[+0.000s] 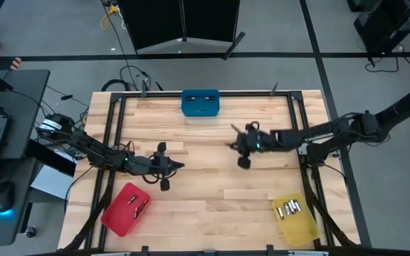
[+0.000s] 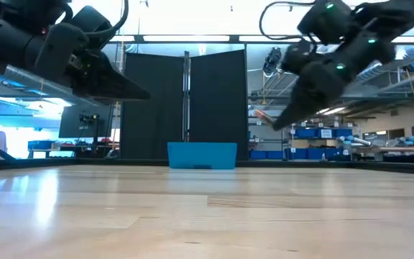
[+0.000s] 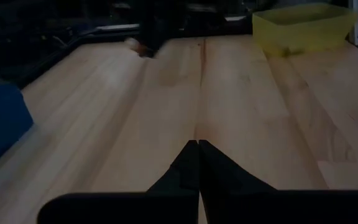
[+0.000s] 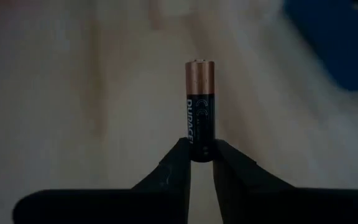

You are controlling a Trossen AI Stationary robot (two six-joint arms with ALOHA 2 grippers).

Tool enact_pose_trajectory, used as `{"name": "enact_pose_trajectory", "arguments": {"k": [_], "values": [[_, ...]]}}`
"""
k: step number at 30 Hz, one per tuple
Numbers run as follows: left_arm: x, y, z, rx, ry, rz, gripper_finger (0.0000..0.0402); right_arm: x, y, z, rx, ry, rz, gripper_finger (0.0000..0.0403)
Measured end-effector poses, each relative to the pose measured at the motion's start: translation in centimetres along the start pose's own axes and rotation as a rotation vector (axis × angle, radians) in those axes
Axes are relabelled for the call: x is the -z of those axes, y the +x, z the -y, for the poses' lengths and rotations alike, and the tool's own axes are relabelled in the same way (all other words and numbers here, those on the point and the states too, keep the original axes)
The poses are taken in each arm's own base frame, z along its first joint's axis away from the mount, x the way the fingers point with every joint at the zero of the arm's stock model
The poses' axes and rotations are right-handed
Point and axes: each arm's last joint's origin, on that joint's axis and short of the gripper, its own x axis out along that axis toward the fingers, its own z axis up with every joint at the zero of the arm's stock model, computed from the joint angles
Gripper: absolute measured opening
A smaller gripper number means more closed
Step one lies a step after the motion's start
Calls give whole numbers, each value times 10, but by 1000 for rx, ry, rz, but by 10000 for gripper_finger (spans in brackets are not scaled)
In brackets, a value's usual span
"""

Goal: Sort batteries
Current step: Put the black-brown battery into the blue bin

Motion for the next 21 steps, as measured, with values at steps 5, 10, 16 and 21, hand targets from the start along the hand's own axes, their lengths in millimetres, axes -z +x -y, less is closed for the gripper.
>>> {"name": "enact_pose_trajectory", "arguments": {"k": [5, 10, 16, 21], "values": [[6, -3, -5, -6, -23, 28, 6, -31, 7, 40, 110, 92, 30, 57], [4, -2, -7, -19, -34, 42, 6, -60, 29, 73, 185, 136, -66, 57], [3, -2, -8, -17, -35, 51, 6, -90, 70, 107, 222, 131, -243, 57], [4, -2, -7, -10, -29, 48, 6, -118, 94, 141, 225, 149, -298, 57]]}}
